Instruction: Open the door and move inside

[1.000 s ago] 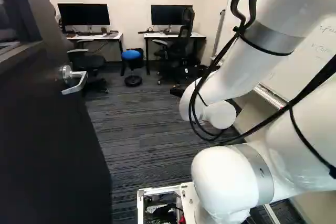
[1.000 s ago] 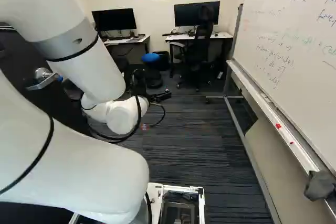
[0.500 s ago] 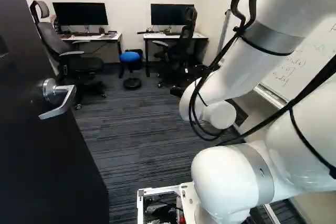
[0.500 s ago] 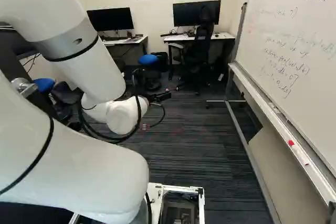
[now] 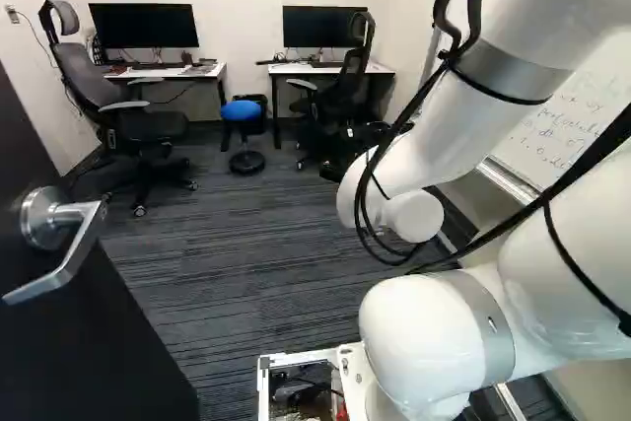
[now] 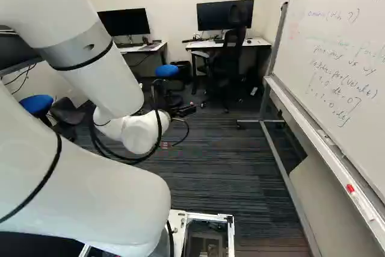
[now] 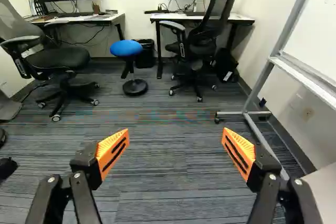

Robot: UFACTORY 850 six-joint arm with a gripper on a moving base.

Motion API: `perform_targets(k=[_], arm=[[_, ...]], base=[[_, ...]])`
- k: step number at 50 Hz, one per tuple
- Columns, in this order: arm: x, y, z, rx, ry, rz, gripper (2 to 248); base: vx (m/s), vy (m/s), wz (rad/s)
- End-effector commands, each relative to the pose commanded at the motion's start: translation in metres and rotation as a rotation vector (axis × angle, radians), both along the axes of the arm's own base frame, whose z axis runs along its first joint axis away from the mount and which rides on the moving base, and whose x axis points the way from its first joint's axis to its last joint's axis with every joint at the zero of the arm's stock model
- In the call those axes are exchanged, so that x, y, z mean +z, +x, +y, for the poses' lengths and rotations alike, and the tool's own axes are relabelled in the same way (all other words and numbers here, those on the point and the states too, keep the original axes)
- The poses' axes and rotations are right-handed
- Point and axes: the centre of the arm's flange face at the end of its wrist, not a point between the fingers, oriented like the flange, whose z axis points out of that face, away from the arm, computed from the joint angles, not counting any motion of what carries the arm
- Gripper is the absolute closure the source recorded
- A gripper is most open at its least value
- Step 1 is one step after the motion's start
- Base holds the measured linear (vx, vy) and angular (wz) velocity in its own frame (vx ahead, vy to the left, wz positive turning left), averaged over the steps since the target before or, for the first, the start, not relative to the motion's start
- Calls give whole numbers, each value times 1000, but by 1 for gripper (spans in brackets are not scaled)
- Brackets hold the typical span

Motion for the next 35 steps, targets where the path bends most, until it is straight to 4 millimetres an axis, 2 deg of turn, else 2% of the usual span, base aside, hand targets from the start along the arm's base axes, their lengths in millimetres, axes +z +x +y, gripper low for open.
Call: perform_targets(k=[15, 35], arm=[[0, 0, 0, 0, 0, 0, 3], [0, 0, 0, 0, 0, 0, 3]], base=[[165, 6, 2], [0, 0, 1]])
